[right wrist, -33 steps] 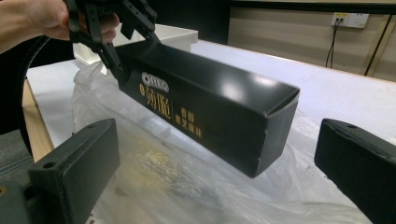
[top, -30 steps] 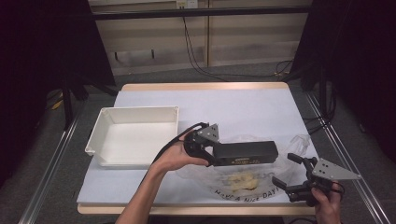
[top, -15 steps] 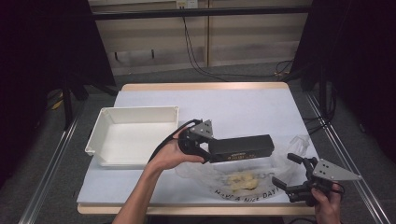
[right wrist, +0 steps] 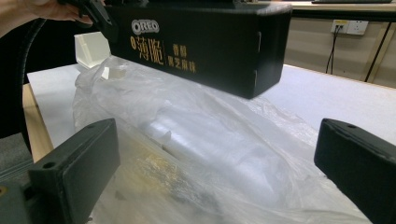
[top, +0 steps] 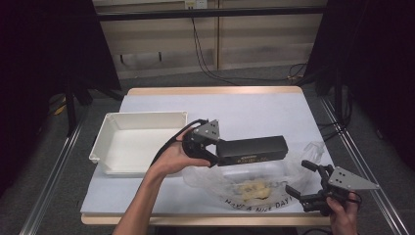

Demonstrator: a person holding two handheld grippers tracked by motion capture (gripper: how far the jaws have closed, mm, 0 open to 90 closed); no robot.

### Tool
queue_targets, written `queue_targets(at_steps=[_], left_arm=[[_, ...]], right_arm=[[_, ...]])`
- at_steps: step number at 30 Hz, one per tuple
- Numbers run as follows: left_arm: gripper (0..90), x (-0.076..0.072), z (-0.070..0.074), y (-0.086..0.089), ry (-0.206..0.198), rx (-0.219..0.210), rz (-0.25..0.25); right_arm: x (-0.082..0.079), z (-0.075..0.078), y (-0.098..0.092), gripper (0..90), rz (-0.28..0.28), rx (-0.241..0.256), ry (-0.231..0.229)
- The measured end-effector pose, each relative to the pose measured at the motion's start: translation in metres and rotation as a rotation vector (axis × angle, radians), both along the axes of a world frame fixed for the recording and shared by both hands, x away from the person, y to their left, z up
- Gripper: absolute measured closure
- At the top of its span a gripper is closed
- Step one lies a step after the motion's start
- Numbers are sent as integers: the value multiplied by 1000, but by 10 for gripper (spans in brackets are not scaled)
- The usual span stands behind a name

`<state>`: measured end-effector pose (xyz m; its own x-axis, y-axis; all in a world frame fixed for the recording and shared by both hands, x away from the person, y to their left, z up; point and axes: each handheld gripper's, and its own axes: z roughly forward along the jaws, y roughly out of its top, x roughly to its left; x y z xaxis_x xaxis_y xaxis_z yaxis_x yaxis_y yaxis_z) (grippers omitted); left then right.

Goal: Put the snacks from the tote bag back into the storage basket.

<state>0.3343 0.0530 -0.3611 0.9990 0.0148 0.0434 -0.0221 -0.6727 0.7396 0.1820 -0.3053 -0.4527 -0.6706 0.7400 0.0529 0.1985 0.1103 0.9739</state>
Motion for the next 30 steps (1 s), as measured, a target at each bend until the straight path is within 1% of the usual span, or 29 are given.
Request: queue_targets(at_steps=[2,3,7,8,9,11,13,15,16,17,19,20,21,23,25,26,27,28,30], left_arm=[[433,0,2,1,-6,5,5],[433,1,3,2,-9,6,5],[433,2,8,6,-6,-4,4],[432,2,10,8,-16,2,3],[433,1,11,8,-16,-2,8],[433,1,15,10,-22,3,1],[433,1,17,11,-27,-2,0],[433,2,20,14,-31,-4,-1],[433,3,21,16,-34,-2,1],[433,4,22,17,-30,-3,2],[433,5,24,20,-38,11,1],[433,6,24,21,-31,-1,11],[433,6,25,23,-31,-8,13],[433,7,28,27,-33,-9,12],[433,7,30,32,-32,-13,17],[433,8,31,36,-34,-13,22],[434,8,32,39,-34,-14,24],[433,8,32,41,-36,-13,26],[433,10,32,49,-35,-20,40]], right_arm=[[1,0,0,0,-1,-4,-5],[1,-1,0,0,-3,-1,0],[1,-1,1,0,-1,-5,-6],[0,-1,1,0,0,-6,-7],[0,-1,0,0,1,-8,-9],[0,-1,0,0,-3,-9,-7],[0,-2,-1,0,-1,-22,1],[1,-3,-2,0,-2,-14,-2],[1,-3,-2,0,-1,-17,3],[2,-3,-2,0,-3,-15,1],[3,-3,-2,0,-5,-11,-3],[3,-3,-2,0,-1,-11,-1],[3,-3,-2,0,-4,-11,2],[3,-4,-2,0,-11,-15,4],[3,-4,-2,0,-4,-13,5],[2,-3,-2,0,1,-16,1],[2,-4,-2,0,-7,-18,0],[2,-4,-2,0,6,-15,1],[2,-4,-2,0,-2,-18,4]])
